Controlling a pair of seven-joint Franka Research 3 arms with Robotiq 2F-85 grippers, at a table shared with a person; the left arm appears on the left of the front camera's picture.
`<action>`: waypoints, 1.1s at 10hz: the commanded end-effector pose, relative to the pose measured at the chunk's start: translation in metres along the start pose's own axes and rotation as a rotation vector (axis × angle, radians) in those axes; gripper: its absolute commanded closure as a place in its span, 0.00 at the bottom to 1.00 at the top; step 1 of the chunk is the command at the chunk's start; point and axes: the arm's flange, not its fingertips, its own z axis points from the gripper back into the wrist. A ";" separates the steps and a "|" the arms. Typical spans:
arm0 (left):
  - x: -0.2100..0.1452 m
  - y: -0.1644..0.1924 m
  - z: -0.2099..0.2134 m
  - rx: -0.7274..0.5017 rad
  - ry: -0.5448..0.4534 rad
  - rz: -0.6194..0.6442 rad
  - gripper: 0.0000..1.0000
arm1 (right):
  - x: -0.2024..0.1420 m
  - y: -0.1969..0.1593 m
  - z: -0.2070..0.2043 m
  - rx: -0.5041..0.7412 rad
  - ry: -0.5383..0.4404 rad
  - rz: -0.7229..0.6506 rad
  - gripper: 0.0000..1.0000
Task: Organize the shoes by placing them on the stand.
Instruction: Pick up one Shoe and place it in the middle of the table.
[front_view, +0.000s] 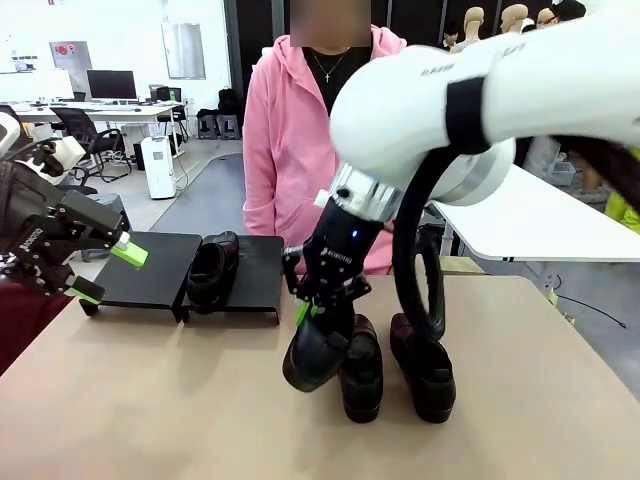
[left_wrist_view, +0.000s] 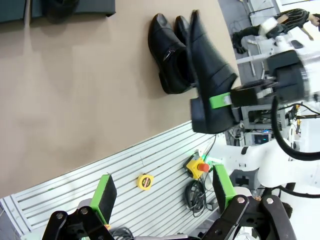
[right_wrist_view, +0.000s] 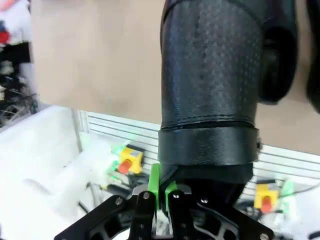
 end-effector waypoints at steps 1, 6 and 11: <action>0.001 0.003 0.001 -0.010 0.003 -0.018 0.00 | 0.040 0.022 -0.040 -0.112 0.045 0.052 1.00; 0.001 0.003 0.001 -0.010 0.003 -0.018 0.00 | 0.078 0.033 -0.112 -0.186 0.096 0.119 1.00; 0.001 0.003 0.001 -0.010 0.003 -0.018 0.00 | 0.084 0.044 -0.127 -0.191 0.141 0.063 0.00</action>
